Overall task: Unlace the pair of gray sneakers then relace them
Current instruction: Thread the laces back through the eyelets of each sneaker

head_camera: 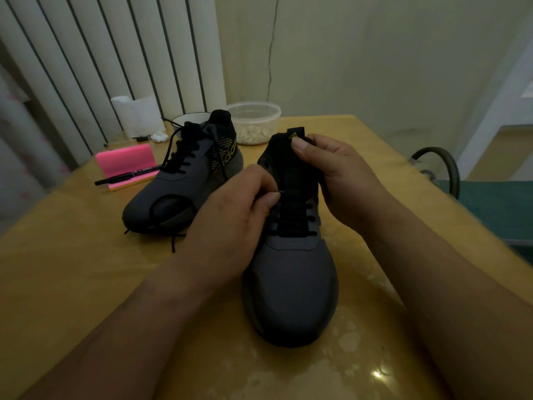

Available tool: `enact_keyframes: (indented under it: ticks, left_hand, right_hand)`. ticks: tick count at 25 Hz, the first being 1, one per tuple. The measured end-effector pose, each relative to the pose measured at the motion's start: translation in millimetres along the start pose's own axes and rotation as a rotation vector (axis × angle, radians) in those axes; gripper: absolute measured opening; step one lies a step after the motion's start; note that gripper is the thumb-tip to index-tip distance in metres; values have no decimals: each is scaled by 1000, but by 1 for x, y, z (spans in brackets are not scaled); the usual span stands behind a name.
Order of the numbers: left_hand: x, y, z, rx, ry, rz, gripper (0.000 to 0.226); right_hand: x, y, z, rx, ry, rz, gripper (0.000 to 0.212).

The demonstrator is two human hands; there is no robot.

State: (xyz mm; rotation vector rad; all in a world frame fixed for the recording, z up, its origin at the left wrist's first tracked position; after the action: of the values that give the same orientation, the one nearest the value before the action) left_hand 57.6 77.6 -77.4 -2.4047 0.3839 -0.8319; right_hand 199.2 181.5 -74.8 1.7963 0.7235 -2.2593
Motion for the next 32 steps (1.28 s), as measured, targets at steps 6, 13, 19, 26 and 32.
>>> enact_keyframes:
  ticks: [6, 13, 19, 26, 32]
  left_hand:
    - [-2, 0, -2, -78, 62, -55, 8]
    - [-15, -1, -4, -215, 111, -119, 10]
    - [-13, -2, -6, -54, 113, -135, 10]
    - [-2, -2, -15, -21, -5, -4, 7]
    - [0, -3, -16, -70, -92, 39, 16]
  right_hand:
    - [1, 0, -3, 7, 15, -17, 31]
    - [3, 0, -5, -9, -2, -19, 39]
    - [3, 0, -2, -43, 4, -22, 36]
    - [3, 0, 1, -45, -2, -22, 24]
    - [4, -1, -3, -39, 6, -15, 31]
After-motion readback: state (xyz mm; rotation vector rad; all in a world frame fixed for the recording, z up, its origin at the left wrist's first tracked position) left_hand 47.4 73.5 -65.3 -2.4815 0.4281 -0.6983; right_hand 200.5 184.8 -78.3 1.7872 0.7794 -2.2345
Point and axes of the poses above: each hand's wrist, its own y-axis away from the middle knuckle, its own z-axis out of the palm, x = y × z, the point moved 6 cm from there along -y, towards the middle knuckle, and after that the axes turned 5 degrees about -y, right-handed, at the moved point
